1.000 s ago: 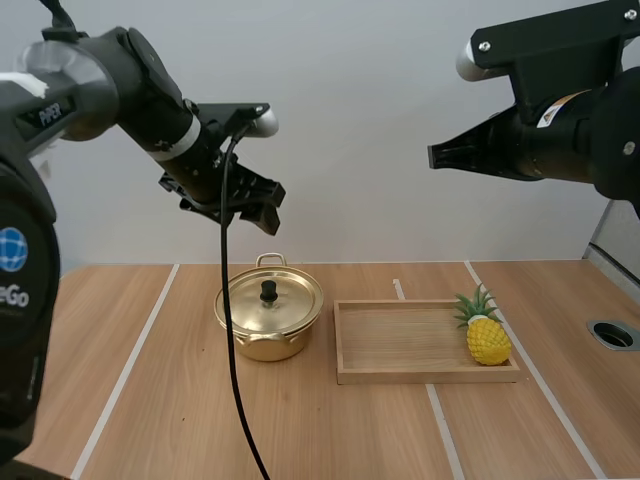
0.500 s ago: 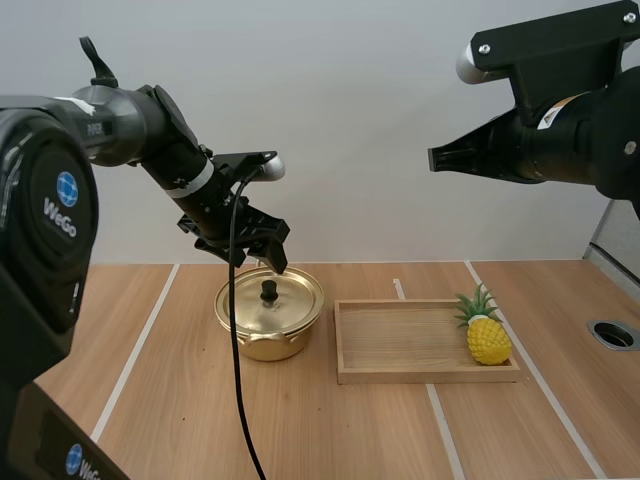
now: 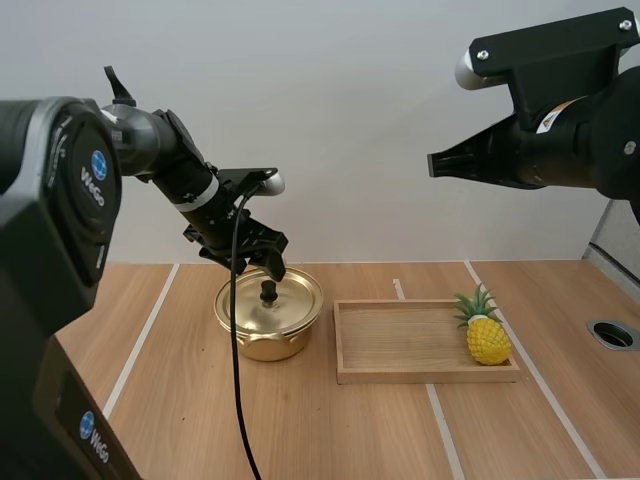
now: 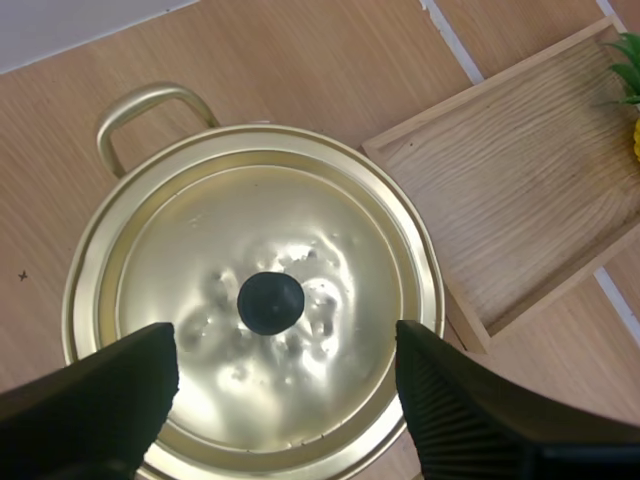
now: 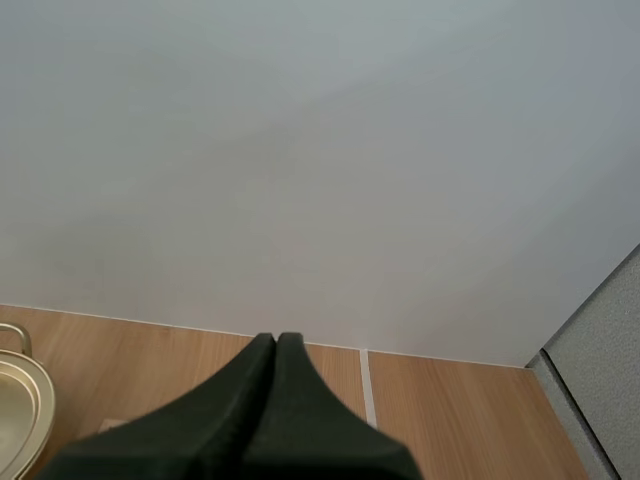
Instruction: Open the pot, put the pineapple inside, and close it
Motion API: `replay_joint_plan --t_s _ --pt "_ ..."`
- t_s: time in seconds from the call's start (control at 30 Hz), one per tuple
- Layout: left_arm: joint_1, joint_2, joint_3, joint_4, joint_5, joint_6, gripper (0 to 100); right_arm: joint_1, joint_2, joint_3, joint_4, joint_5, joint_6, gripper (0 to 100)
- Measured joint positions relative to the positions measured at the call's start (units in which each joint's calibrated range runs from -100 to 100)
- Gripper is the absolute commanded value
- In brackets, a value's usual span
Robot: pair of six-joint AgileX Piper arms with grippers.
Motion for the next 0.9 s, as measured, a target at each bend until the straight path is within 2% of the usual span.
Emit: replay_joint_plan --t_s 0.9 --pt "0.00 8.2 0.0 -2.1 -4.4 4.3 100 0.0 0.0 0.0 1.3 1.0 0.0 0"
